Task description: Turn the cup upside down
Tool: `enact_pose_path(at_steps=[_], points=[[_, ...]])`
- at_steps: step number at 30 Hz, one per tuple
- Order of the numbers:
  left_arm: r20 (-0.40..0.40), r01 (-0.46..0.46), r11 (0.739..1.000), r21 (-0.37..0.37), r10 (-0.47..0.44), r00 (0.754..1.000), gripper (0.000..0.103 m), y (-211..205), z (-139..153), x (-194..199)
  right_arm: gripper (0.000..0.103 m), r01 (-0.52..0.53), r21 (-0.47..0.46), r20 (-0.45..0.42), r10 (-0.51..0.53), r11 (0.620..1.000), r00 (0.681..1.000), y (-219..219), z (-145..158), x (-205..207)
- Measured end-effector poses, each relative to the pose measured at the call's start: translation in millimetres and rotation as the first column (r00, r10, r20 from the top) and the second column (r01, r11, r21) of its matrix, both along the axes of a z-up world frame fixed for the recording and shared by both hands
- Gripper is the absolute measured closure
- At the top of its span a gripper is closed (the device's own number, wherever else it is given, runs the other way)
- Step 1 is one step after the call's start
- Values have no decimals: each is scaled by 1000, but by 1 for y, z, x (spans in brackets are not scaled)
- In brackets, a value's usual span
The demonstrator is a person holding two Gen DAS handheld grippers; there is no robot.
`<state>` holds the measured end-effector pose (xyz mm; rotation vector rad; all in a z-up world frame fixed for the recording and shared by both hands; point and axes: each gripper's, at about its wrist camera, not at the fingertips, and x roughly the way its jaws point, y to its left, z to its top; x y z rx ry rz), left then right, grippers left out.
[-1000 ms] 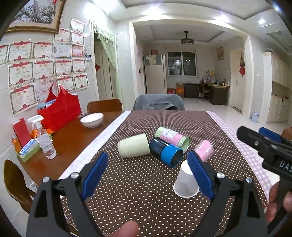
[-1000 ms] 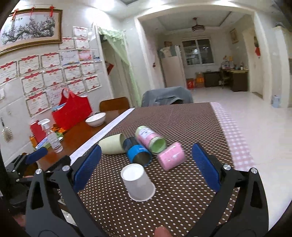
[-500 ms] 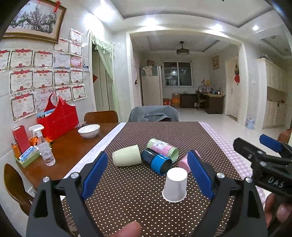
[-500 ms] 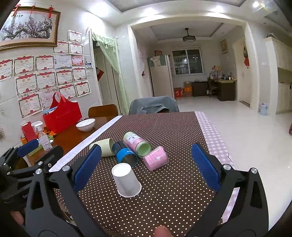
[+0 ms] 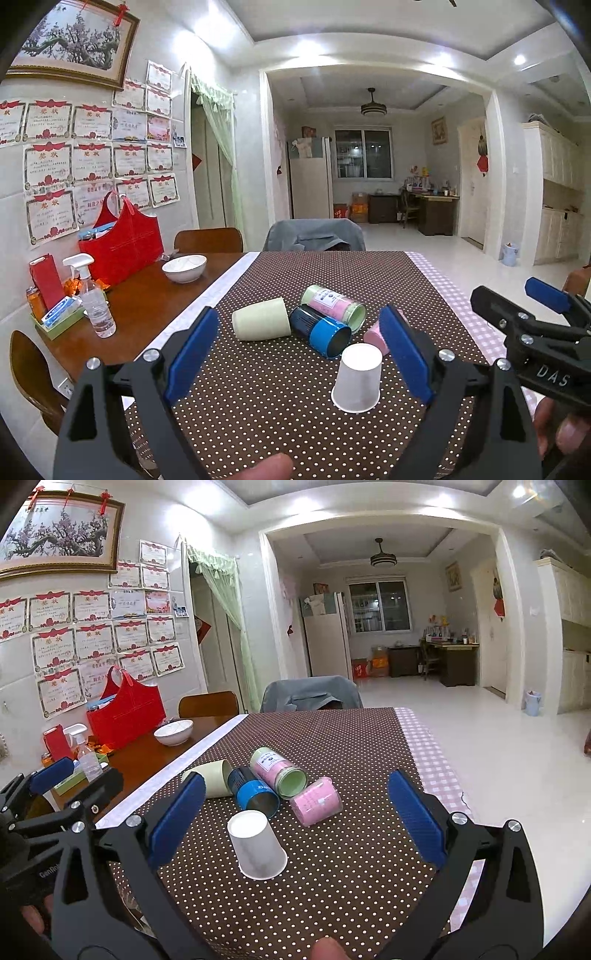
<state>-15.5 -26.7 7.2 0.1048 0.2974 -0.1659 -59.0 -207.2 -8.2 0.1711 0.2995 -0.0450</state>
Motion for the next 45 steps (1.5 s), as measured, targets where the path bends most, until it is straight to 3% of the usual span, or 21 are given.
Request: enact_pose_path(at_steps=[45], points=[[5,5,1000,-11,-5,1000,16,-1,-4,-1,6,-16,3,-9,16,1000,1000,5,0,2]])
